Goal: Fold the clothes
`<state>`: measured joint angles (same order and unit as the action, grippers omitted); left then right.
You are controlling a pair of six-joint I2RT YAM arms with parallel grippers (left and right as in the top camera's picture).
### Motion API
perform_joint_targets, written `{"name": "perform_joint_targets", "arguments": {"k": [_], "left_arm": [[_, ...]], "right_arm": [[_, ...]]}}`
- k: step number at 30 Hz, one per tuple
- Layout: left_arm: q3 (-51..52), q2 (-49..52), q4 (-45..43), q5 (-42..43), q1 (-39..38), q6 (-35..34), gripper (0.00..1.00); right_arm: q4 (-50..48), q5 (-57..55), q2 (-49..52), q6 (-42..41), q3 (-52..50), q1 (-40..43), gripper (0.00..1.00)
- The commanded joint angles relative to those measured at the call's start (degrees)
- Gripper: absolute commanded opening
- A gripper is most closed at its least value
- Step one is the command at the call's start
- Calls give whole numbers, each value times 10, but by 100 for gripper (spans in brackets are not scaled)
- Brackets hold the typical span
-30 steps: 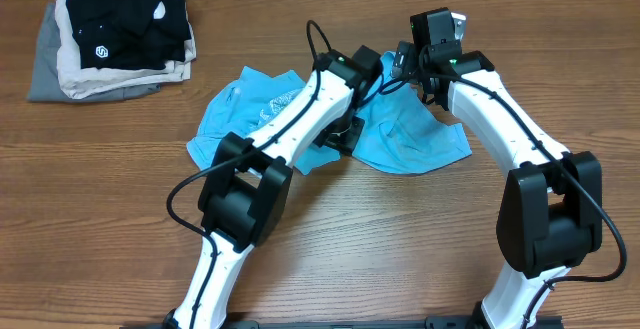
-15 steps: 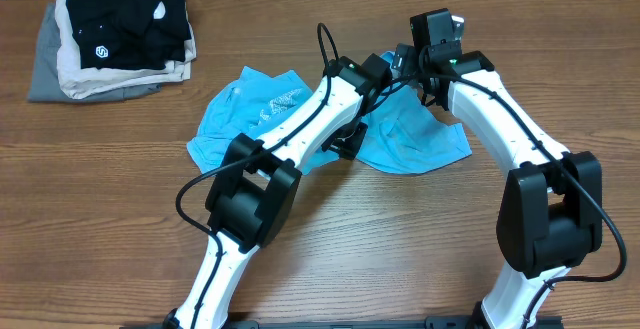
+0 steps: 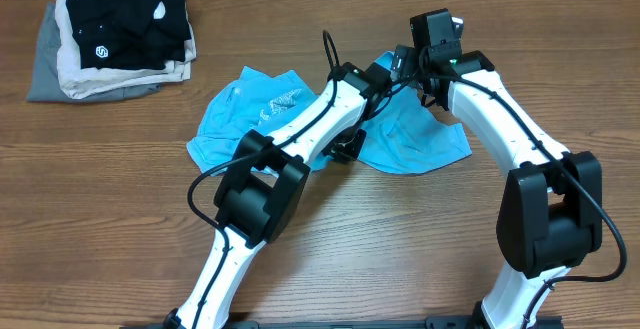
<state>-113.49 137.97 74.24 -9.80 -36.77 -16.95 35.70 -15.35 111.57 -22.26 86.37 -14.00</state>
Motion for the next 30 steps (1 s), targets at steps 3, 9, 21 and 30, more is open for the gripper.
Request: {"name": "perform_joint_targets", "arguments": {"k": [3, 9, 21, 30], "left_arm": [[0, 37, 26, -58, 9, -15, 4], [-50, 20, 114, -58, 32, -54, 4], [-149, -229, 168, -59, 61, -48, 4], [-278, -382, 168, -88, 98, -29, 4]], "right_arm": [[6, 1, -22, -3, 15, -1, 98], [9, 12, -22, -3, 15, -1, 100], [10, 149, -35, -3, 15, -1, 100], [13, 231, -116, -38, 15, -2, 100]]}}
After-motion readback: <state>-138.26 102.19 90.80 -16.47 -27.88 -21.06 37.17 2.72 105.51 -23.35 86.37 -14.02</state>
